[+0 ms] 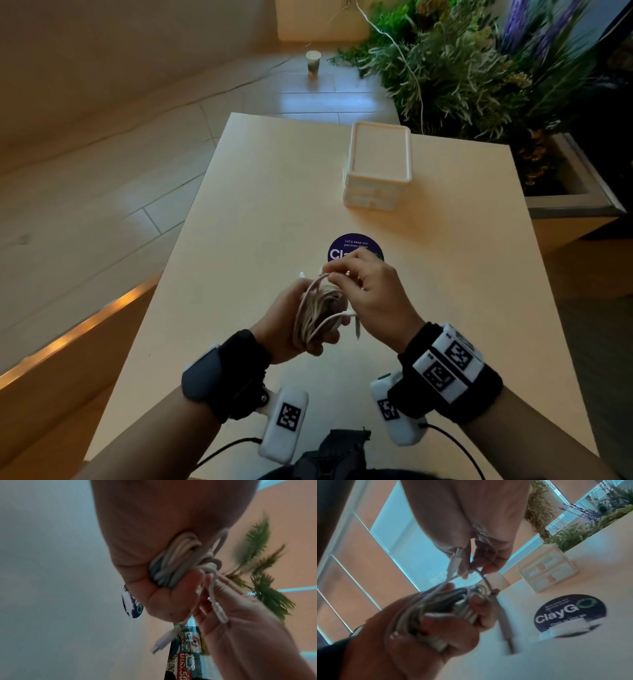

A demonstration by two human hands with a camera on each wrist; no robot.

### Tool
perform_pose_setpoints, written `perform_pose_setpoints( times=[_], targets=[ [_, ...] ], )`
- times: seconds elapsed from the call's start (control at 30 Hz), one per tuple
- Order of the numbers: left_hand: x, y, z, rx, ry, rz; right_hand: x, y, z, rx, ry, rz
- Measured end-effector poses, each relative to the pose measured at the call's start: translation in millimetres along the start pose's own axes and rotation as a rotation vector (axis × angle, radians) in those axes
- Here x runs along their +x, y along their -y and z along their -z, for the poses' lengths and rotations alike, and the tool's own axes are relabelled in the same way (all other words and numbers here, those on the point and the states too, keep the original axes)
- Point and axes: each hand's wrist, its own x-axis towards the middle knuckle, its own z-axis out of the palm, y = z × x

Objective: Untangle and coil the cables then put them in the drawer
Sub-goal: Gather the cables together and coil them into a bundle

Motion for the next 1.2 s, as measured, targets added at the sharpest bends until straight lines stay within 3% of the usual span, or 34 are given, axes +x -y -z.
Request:
perform_pose_setpoints(
  times=[0.07,0.2,0.27,0.4,0.5,0.67,0.87,1.07,1.2],
  targets=[
    [-1.4,-0.6,2.4,-0.074,0.031,-0.005,-1.6,-8.9,-4.3,-0.056,-0.013,-0.004],
    [-5.7,0.6,-8.1,0.262,0.042,-0.091,-5.4,-17.8,-9.9,-0.179,-0.012,0.043],
    [-4.1,0.9,-10.9,0.335,-0.022,-0.134,-4.3,-19.1,-7.6,-0.18,-0.015,0.051],
    [0.0,-2.8,-2.5,0.02,-0.218,-0.256,-7.5,-22.1,3.0,0.034,0.013,-0.119],
    [1.8,-6.0,2.3,-0.076,-0.308,-0.359,-13.7,-22.2,0.2,0.137,0.052,-0.229],
    [-0.1,-3.5,-3.7,0.049,-0.331,-0.362,-14.5,-22.1,-11.5,-0.049,-0.055,-0.113],
    [-5.7,-0.9,-6.2,0.218,-0.301,-0.359,0.1,-27.2,-5.8,-0.191,0.143,-0.051],
    [2.4,-0.5,-6.3,0.206,-0.502,-0.547,-8.7,-13.1,-11.5,0.168,-0.113,-0.201],
    [8.8,4.3,-15.0,0.125,-0.48,-0.652,-19.3,-1.8,-24.1,0.4,-0.089,-0.304]
  ],
)
